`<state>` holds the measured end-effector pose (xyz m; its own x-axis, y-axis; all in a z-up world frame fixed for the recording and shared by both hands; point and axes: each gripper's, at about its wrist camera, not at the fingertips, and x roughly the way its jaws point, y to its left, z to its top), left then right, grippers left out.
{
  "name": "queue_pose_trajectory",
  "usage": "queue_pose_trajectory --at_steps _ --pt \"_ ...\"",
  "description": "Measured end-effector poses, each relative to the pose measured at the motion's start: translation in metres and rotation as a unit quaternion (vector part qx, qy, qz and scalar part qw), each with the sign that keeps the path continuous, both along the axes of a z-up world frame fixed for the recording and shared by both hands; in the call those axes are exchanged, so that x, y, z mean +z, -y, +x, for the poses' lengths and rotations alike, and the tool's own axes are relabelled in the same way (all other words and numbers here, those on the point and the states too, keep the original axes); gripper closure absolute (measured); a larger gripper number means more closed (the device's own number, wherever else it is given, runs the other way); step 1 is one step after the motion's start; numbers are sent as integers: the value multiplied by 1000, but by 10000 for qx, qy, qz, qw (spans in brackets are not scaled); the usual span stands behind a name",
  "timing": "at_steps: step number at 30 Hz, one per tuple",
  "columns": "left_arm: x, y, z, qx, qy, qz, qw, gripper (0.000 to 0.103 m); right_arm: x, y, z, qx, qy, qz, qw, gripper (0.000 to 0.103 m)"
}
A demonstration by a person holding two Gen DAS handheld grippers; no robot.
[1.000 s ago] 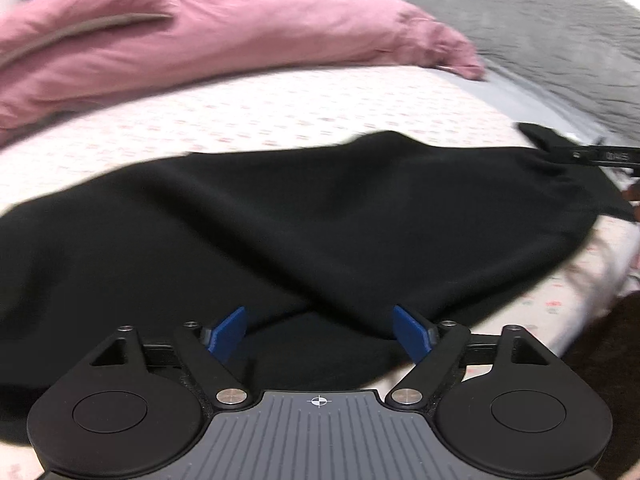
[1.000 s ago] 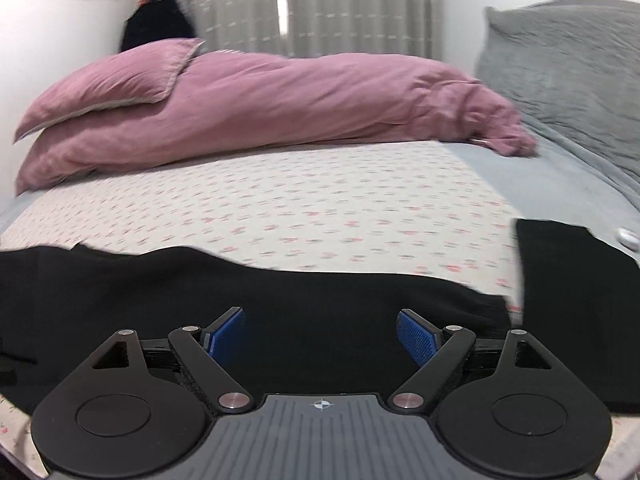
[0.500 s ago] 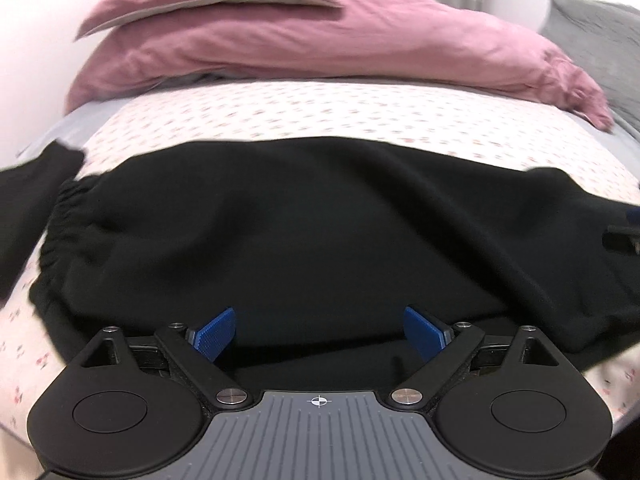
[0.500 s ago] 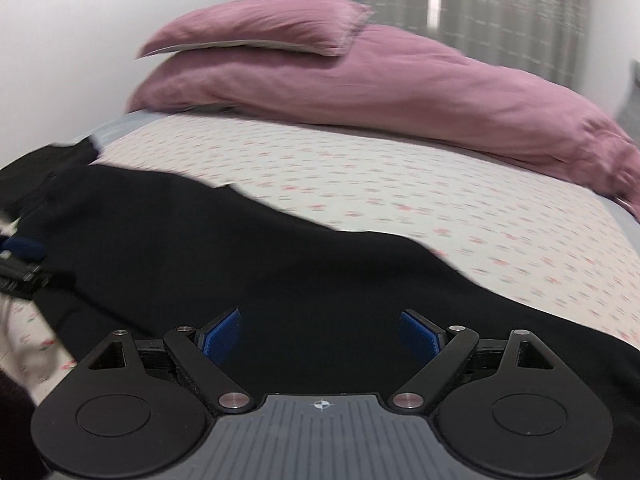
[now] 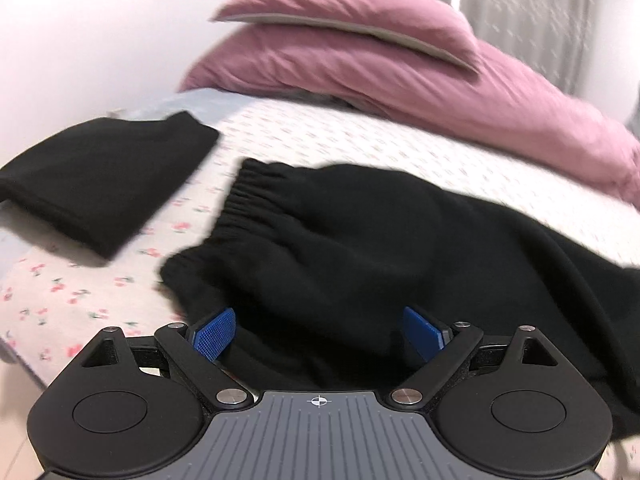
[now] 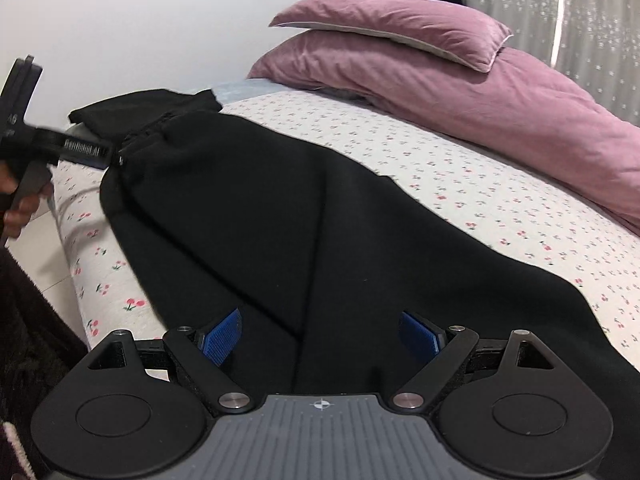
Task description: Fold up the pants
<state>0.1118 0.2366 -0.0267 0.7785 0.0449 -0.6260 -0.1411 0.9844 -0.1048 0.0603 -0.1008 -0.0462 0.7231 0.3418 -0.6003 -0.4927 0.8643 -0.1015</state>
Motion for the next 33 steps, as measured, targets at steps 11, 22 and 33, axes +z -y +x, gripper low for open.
queue_pose_trajectory --at_steps 11,22,33 --pt "-10 -25 -3 378 239 -477 9979 44 -13 -5 7 -119 -285 -149 9994 19" --pt "-10 -29 -5 557 416 -717 9950 70 -19 -7 7 -195 -526 -173 9983 43" --pt "2 -25 -12 597 861 -539 9930 95 -6 12 2 -338 -374 164 9986 96"
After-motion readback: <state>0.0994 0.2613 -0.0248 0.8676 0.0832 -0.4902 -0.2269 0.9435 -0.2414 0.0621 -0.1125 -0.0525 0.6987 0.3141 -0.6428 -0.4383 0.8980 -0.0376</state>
